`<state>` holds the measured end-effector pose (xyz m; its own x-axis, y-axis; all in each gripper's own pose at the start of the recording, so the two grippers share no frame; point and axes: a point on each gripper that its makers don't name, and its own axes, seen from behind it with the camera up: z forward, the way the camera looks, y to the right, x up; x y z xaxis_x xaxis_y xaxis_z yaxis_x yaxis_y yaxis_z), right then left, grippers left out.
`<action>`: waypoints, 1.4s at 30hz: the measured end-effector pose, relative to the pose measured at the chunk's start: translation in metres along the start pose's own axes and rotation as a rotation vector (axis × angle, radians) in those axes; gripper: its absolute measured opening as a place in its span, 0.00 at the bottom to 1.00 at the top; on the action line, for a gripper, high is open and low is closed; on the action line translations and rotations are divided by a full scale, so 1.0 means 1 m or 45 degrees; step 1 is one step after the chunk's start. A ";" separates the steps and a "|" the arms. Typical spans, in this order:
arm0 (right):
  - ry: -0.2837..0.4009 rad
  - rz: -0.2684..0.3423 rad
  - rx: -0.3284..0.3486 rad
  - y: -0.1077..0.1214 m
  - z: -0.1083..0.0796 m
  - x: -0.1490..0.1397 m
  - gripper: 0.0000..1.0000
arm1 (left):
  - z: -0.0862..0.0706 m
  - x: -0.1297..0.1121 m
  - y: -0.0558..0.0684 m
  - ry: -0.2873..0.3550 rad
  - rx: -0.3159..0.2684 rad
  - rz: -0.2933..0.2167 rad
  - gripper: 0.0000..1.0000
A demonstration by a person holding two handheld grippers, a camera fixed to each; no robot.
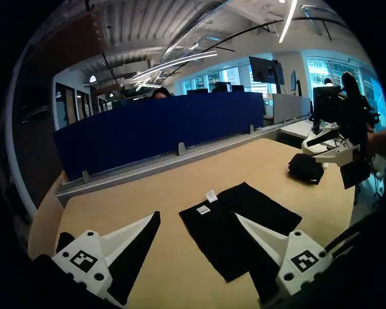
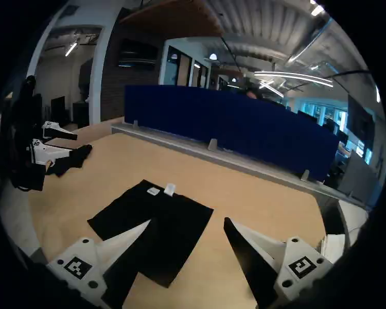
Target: Fold towel
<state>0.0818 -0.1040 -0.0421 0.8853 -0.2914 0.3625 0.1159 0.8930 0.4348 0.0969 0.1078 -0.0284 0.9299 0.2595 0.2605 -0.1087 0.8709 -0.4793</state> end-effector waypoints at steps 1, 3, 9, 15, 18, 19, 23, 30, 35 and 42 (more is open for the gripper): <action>-0.007 -0.004 0.004 -0.001 0.001 -0.004 1.00 | 0.002 -0.004 0.002 -0.008 -0.004 0.004 0.97; -0.022 -0.015 0.013 -0.004 0.004 -0.013 1.00 | 0.005 -0.012 0.006 -0.024 -0.013 0.014 0.97; -0.079 -0.059 0.038 -0.010 0.012 -0.041 1.00 | 0.014 -0.039 0.018 -0.078 -0.045 0.044 0.97; -0.150 -0.076 0.068 -0.017 0.021 -0.074 1.00 | 0.023 -0.071 0.029 -0.153 -0.079 0.049 0.97; -0.187 -0.074 0.081 -0.020 0.026 -0.091 1.00 | 0.027 -0.087 0.034 -0.190 -0.095 0.055 0.97; -0.198 -0.072 0.085 -0.022 0.027 -0.096 1.00 | 0.028 -0.093 0.036 -0.202 -0.101 0.057 0.97; -0.240 -0.060 0.103 -0.027 0.032 -0.116 1.00 | 0.032 -0.116 0.043 -0.260 -0.127 0.064 0.97; -0.316 -0.069 0.130 -0.035 0.036 -0.148 1.00 | 0.037 -0.147 0.052 -0.339 -0.163 0.082 0.97; -0.369 -0.067 0.146 -0.039 0.037 -0.166 1.00 | 0.041 -0.164 0.058 -0.390 -0.191 0.087 0.97; -0.418 -0.052 0.161 -0.044 0.037 -0.183 1.00 | 0.041 -0.182 0.068 -0.459 -0.238 0.094 0.97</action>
<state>-0.1018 -0.1023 -0.0973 0.6867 -0.4388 0.5796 0.0729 0.8349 0.5456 -0.0945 0.1372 -0.0742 0.7355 0.4774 0.4808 -0.0743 0.7622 -0.6431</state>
